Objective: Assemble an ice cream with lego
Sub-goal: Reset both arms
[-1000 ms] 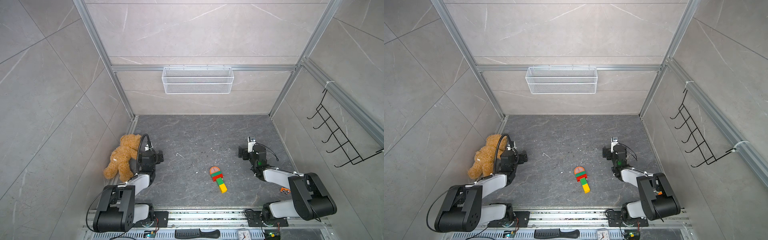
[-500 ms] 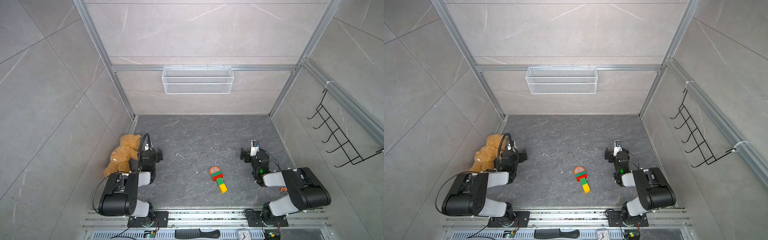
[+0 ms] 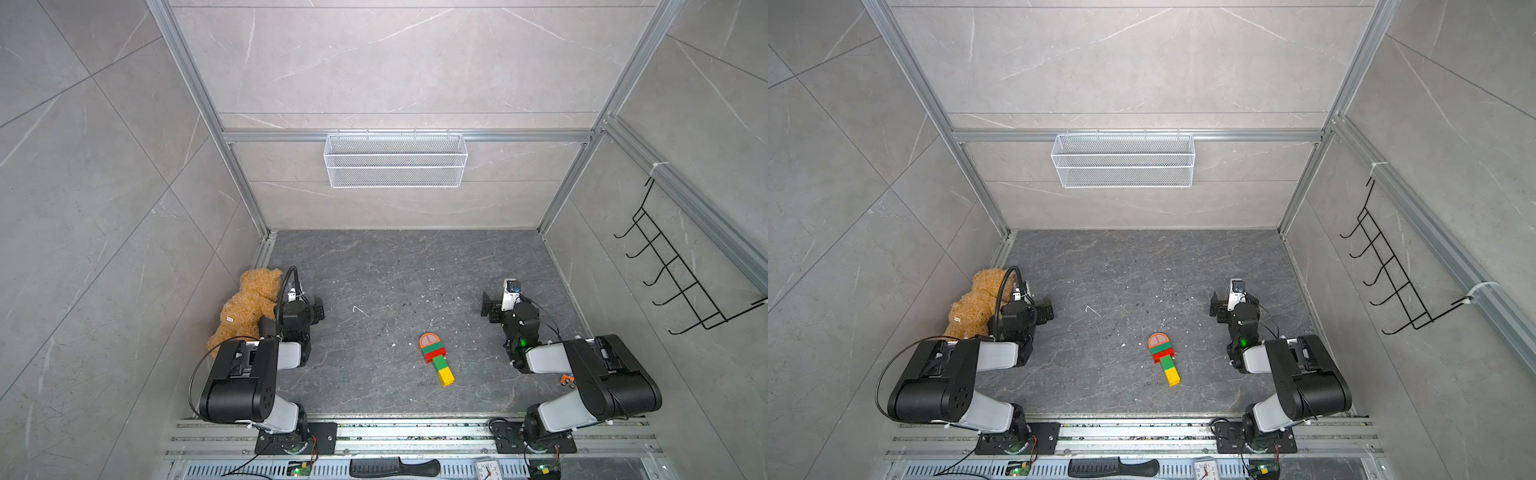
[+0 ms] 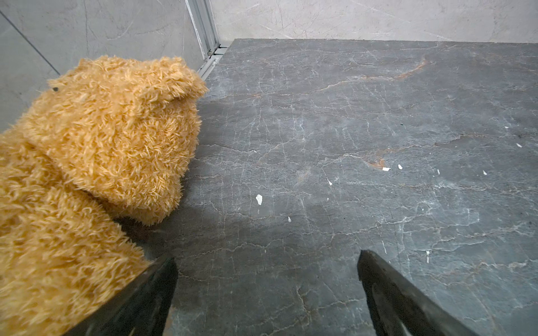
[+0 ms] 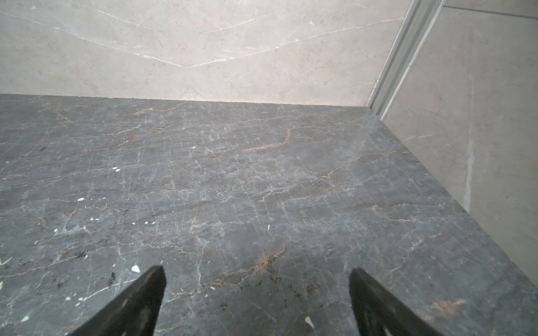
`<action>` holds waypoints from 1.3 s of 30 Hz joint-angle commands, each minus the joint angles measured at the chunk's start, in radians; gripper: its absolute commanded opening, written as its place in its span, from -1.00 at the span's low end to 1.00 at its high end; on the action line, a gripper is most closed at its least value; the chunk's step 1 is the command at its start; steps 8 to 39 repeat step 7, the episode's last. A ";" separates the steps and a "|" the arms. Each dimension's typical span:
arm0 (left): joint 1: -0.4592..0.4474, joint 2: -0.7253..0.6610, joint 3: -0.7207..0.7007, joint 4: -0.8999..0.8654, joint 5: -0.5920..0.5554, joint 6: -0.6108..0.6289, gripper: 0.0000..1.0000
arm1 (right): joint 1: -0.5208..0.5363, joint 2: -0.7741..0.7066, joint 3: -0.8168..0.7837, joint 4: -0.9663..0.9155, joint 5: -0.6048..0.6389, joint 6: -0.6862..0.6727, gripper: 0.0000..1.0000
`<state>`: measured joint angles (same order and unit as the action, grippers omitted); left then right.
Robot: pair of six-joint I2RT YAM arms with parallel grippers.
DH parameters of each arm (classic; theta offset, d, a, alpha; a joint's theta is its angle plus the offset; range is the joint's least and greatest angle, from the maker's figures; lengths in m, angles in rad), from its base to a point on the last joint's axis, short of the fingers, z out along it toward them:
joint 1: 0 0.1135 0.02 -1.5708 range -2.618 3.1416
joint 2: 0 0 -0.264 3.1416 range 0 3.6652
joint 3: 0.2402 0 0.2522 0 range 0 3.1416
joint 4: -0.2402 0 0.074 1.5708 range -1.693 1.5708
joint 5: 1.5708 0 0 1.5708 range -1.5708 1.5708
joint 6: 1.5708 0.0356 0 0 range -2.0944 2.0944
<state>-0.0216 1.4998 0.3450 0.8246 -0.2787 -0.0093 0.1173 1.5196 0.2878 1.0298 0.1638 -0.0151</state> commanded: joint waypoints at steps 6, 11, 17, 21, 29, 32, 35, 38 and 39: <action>0.005 0.002 -0.003 0.062 0.011 -0.008 0.99 | -0.002 0.008 0.005 0.005 0.025 0.020 1.00; 0.005 0.002 -0.004 0.063 0.012 -0.007 0.99 | -0.002 0.009 0.005 0.014 0.025 0.020 1.00; 0.005 0.002 -0.004 0.063 0.012 -0.007 0.99 | -0.002 0.009 0.005 0.014 0.025 0.020 1.00; 0.005 0.002 -0.004 0.063 0.012 -0.007 0.99 | -0.002 0.009 0.005 0.014 0.025 0.020 1.00; 0.005 0.002 -0.004 0.063 0.012 -0.007 0.99 | -0.002 0.009 0.005 0.014 0.025 0.020 1.00; 0.005 0.002 -0.004 0.063 0.012 -0.007 0.99 | -0.002 0.009 0.005 0.014 0.025 0.020 1.00; 0.005 0.002 -0.004 0.063 0.012 -0.007 0.99 | -0.002 0.009 0.005 0.014 0.025 0.020 1.00; 0.005 0.002 -0.004 0.063 0.012 -0.007 0.99 | -0.002 0.009 0.005 0.014 0.025 0.020 1.00; 0.005 0.002 -0.004 0.063 0.012 -0.007 0.99 | -0.002 0.009 0.005 0.014 0.025 0.020 1.00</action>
